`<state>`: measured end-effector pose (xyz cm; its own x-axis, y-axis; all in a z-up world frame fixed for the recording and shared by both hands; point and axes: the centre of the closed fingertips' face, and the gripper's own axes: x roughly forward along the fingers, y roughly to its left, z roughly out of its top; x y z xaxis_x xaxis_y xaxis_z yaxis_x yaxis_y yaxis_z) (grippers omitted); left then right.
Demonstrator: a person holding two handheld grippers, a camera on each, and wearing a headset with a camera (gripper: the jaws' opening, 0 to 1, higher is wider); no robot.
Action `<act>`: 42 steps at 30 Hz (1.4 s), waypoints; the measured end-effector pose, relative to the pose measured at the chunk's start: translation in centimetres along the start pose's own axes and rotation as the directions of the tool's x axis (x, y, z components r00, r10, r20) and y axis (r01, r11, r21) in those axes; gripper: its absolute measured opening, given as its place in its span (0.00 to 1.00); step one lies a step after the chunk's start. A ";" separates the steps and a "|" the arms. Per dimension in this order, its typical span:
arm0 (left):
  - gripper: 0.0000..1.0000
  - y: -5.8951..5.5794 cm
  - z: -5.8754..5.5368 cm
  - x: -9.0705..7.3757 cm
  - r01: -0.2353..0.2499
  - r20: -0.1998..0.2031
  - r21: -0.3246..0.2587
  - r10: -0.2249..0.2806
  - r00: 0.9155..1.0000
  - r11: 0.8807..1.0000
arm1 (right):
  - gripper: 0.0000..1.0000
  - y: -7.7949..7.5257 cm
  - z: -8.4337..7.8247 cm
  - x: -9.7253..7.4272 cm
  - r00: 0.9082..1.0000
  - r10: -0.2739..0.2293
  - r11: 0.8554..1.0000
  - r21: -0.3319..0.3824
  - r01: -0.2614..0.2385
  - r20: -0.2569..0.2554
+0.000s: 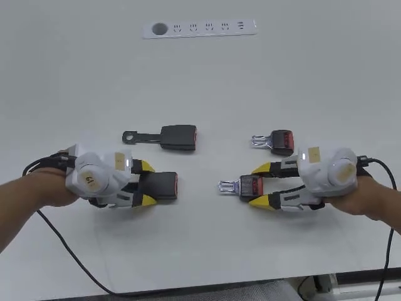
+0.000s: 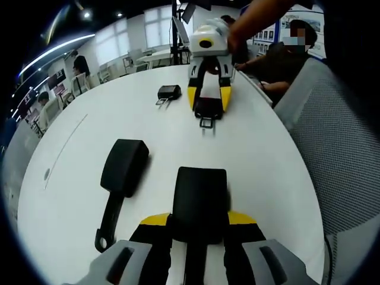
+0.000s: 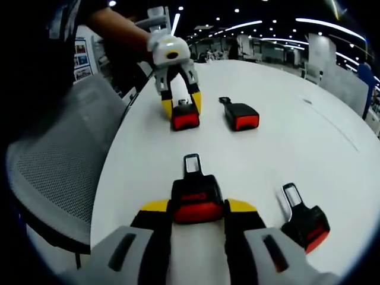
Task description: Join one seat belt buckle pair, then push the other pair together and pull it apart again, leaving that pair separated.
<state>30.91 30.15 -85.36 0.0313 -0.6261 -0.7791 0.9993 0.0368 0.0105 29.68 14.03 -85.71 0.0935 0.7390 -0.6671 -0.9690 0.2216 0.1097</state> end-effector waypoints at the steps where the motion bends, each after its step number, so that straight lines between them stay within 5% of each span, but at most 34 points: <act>1: 0.35 0.0 0.0 0.0 0.000 0.000 0.000 0.000 1.000 1.000 | 0.34 0.0 0.1 0.3 1.000 0.005 1.000 -0.006 -0.005 0.003; 42: 0.34 0.1 -0.3 0.1 0.015 -0.022 0.026 -0.014 1.000 1.000 | 0.34 0.8 5.7 6.5 0.995 0.055 0.998 -0.043 -0.052 0.079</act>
<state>31.04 30.31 -85.58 0.0165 -0.6090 -0.7930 0.9999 0.0070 0.0155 30.78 22.70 -85.74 0.0580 0.7983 -0.5994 -0.9815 0.1553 0.1119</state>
